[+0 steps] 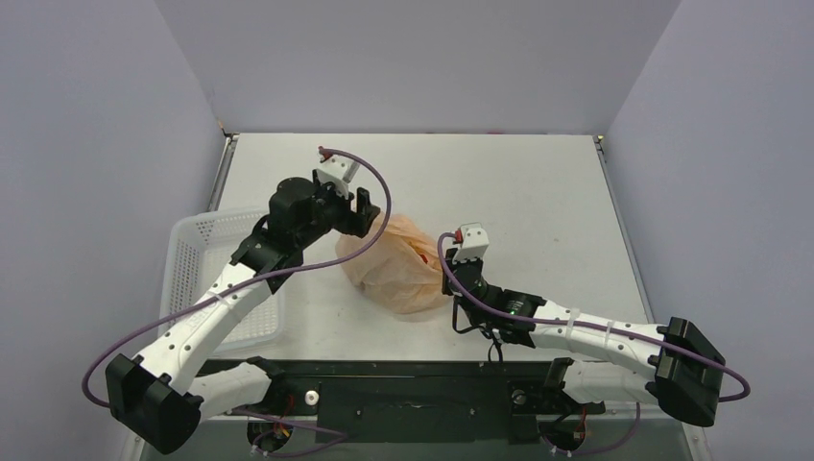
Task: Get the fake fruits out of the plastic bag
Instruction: Untie the plastic bag at the center of the board.
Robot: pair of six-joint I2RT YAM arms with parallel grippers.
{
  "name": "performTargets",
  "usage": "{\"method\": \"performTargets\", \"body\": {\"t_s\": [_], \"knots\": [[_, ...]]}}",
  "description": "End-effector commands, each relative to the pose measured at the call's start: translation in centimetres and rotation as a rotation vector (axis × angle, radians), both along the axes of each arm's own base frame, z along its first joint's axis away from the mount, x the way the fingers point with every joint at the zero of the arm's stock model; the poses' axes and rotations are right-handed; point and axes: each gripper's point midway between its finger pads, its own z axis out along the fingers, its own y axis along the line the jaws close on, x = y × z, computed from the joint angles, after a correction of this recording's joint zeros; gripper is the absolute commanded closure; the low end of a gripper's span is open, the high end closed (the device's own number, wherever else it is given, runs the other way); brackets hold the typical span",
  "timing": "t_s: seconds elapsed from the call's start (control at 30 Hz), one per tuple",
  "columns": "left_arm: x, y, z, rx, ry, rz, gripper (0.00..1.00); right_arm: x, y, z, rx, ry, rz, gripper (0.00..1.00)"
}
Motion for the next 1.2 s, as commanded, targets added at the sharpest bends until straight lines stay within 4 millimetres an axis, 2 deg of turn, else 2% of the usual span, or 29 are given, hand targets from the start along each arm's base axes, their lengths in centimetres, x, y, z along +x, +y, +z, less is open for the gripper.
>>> {"method": "performTargets", "body": {"t_s": [0.0,0.03,0.07,0.13,0.2,0.33,0.4,0.47,0.5,0.53,0.57,0.6,0.63,0.67,0.7,0.73,0.83,0.87,0.9,0.93,0.97,1.0,1.03,1.07,1.1,1.13,1.17], "knots": [[-1.7,-3.4,2.1,-0.024,-0.096,-0.176,0.28,0.5,0.8,1.7,0.043,-0.025,0.006,1.0],[-1.9,-3.7,1.7,-0.004,-0.091,-0.193,0.24,0.4,0.9,1.7,0.046,-0.023,0.014,1.0],[-2.2,-4.4,1.1,0.017,-0.073,-0.215,0.16,0.3,1.0,1.7,0.051,-0.021,0.022,1.0],[-2.4,-5.2,0.1,0.074,-0.064,-0.233,0.08,0.2,1.2,1.6,0.056,-0.018,0.034,1.0],[-2.4,-5.6,-1.3,0.142,-0.056,-0.23,0.03,0.2,1.4,1.6,0.061,-0.016,0.038,1.0],[-2.0,-6.0,-4.0,0.29,-0.026,-0.191,0.03,0.1,1.8,1.6,0.071,-0.011,0.055,1.0],[-1.6,-6.2,-5.2,0.327,0.003,-0.169,0.08,0.1,2.0,1.6,0.073,-0.008,0.058,1.0],[-1.1,-6.0,-6.0,0.352,0.031,-0.136,0.21,0.0,2.0,1.6,0.075,-0.007,0.061,1.0],[-0.8,-6.1,-6.3,0.363,0.042,-0.126,0.34,0.0,2.0,1.6,0.077,-0.008,0.06,1.0],[-0.6,-5.9,-6.5,0.371,0.051,-0.111,0.41,0.0,2.0,1.7,0.077,-0.007,0.062,1.0],[-0.4,-5.9,-6.6,0.377,0.054,-0.104,0.54,0.0,2.0,1.7,0.081,-0.008,0.063,1.0],[-0.2,-5.6,-6.6,0.383,0.055,-0.081,0.61,-0.1,2.0,1.7,0.082,-0.007,0.063,1.0],[0.1,-5.2,-6.5,0.392,0.05,-0.053,0.75,-0.2,2.0,1.7,0.086,-0.007,0.063,1.0],[0.2,-4.9,-6.4,0.397,0.047,-0.034,0.81,-0.2,1.9,1.6,0.085,-0.004,0.063,1.0],[0.7,-4.1,-6.1,0.408,0.032,0.018,0.96,-0.2,1.9,1.4,0.087,-0.001,0.063,1.0],[0.9,-3.7,-5.8,0.407,0.025,0.047,0.99,-0.3,2.0,1.3,0.087,0.001,0.064,1.0],[1.6,-1.2,-3.7,0.381,-0.045,0.189,1.0,-0.5,1.5,0.5,0.096,0.015,0.04,1.0],[1.5,-0.6,-3.8,0.37,-0.049,0.218,1.0,-0.5,1.3,0.3,0.103,0.018,0.031,1.0],[1.8,0.5,-2.2,0.329,-0.085,0.275,1.0,-0.8,0.9,-0.2,0.123,0.027,0.012,1.0],[1.7,1.2,-2.2,0.307,-0.086,0.299,1.0,-0.8,0.8,-0.2,0.148,0.024,0.003,1.0],[1.9,2.2,-0.7,0.239,-0.113,0.334,1.0,-1.1,0.2,-0.8,0.184,0.033,-0.018,1.0],[1.9,2.6,-0.8,0.198,-0.104,0.348,1.0,-1.1,0.1,-0.5,0.232,0.026,-0.03,1.0],[2.1,3.6,0.6,0.128,-0.126,0.366,1.0,-1.5,-0.5,-1.1,0.293,0.04,-0.055,1.0],[2.1,4.0,0.5,0.077,-0.112,0.372,1.0,-1.5,-0.7,-0.4,0.361,0.029,-0.071,1.0],[2.4,4.4,1.5,-0.006,-0.12,0.358,1.0,-1.9,-1.1,-1.4,0.413,0.055,-0.095,1.0],[2.6,5.3,1.7,-0.037,-0.122,0.362,1.0,-1.9,-1.0,-0.7,0.475,0.046,-0.092,1.0],[2.5,4.3,2.1,-0.079,-0.122,0.3,1.0,-2.3,-0.7,-1.1,0.498,0.062,-0.072,1.0]]}}
